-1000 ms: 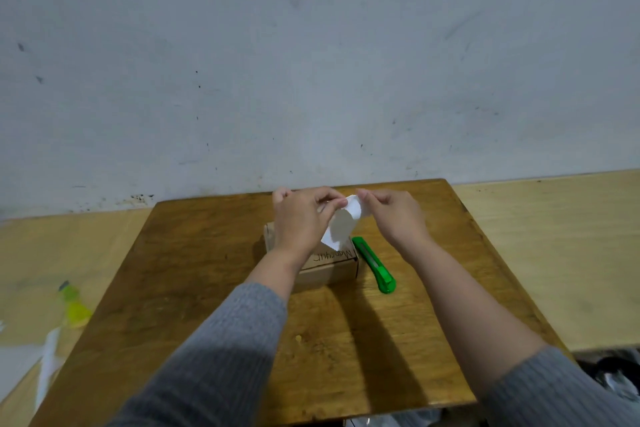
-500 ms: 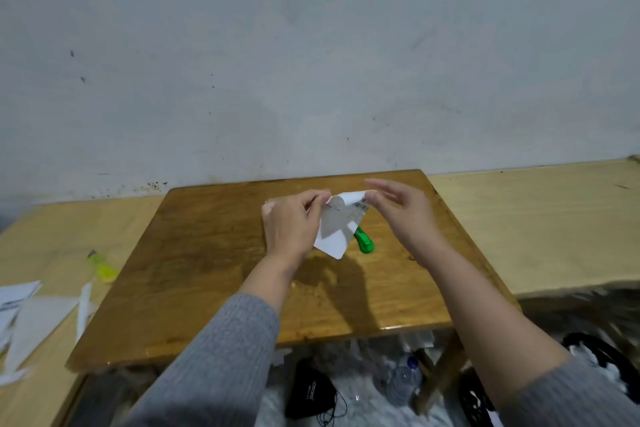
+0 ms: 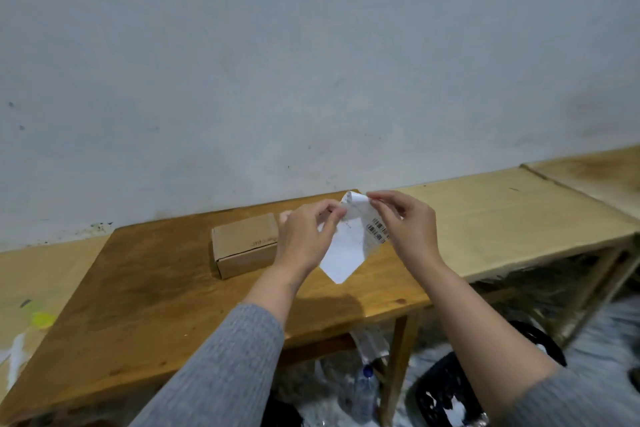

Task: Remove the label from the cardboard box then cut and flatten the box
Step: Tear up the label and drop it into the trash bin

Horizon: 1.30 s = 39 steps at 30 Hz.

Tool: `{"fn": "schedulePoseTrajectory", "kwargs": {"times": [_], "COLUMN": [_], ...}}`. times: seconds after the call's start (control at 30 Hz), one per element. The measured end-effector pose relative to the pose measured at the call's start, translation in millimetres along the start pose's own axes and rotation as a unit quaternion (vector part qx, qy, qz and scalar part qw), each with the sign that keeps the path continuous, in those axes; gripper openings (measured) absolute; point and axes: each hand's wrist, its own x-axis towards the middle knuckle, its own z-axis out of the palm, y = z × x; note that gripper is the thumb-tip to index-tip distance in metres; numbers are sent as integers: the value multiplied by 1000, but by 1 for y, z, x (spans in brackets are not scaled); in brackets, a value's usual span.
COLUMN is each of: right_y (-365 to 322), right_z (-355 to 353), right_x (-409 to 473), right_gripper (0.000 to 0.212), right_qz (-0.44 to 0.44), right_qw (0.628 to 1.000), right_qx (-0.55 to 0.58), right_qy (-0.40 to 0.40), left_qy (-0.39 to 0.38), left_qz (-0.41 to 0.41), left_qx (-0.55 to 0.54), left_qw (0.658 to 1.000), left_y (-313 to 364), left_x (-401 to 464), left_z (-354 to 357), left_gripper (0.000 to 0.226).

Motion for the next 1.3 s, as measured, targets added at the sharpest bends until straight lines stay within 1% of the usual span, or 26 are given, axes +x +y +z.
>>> {"fn": "schedulePoseTrajectory", "kwargs": {"times": [0.07,0.13,0.17,0.23,0.27,0.37,0.43,0.53,0.6,0.67,0.7,0.77,0.83,0.9,0.93,1.03,1.1,1.2,1.3], "right_y": [4,8,12,21,25,36,42,48,52,56,58,65,71,75,75,71,69,66,64], "right_z": [-20,-41,-51,-72,-83,-117,-139,-165,-179,-190,-194,-195,-190,-182,-180,-176,-172,-167,-164], "right_x": [13,26,33,46,53,77,94,117,130,138,141,143,140,140,141,149,155,161,165], "right_gripper": [19,20,20,19,18,17,17,16,22,32,36,38,30,22,22,29,31,32,32], "right_qz": [1,-5,-5,1,7,21,24,34,38,38,34,20,20,30,36,67,82,68,75], "right_qw": [1000,999,998,998,997,997,997,998,998,994,994,997,999,997,997,994,989,992,990], "right_qx": [-10,-32,-41,-55,-59,-63,-60,-48,-37,-29,-36,-41,0,34,40,74,101,77,88], "right_qy": [17,31,37,43,43,38,32,8,-43,-94,-95,-62,-45,-56,-59,-51,-65,-71,-77], "left_qy": [1,7,2,-22,-34,-54,-57,-53,-35,9,38,90,119,125,125,129,130,124,118], "left_qz": [22,42,47,38,30,29,40,30,8,-14,-25,-41,-46,-48,-48,-62,-70,-72,-77], "left_qx": [-35,-58,-69,-89,-92,-103,-134,-162,-180,-190,-191,-192,-197,-201,-202,-218,-223,-217,-225], "left_qw": [999,997,996,995,995,993,988,985,983,982,981,976,972,970,970,965,964,966,964], "left_y": [9,22,30,51,63,88,100,115,123,126,127,129,133,136,137,137,134,129,125], "left_x": [7,12,15,22,26,43,53,69,76,81,83,86,88,91,92,96,99,101,104], "left_z": [17,35,42,55,62,87,106,131,144,155,159,164,166,167,167,165,162,157,151], "left_gripper": [15,18,22,39,43,27,24,21,23,24,24,24,25,25,26,27,27,27,27]}}
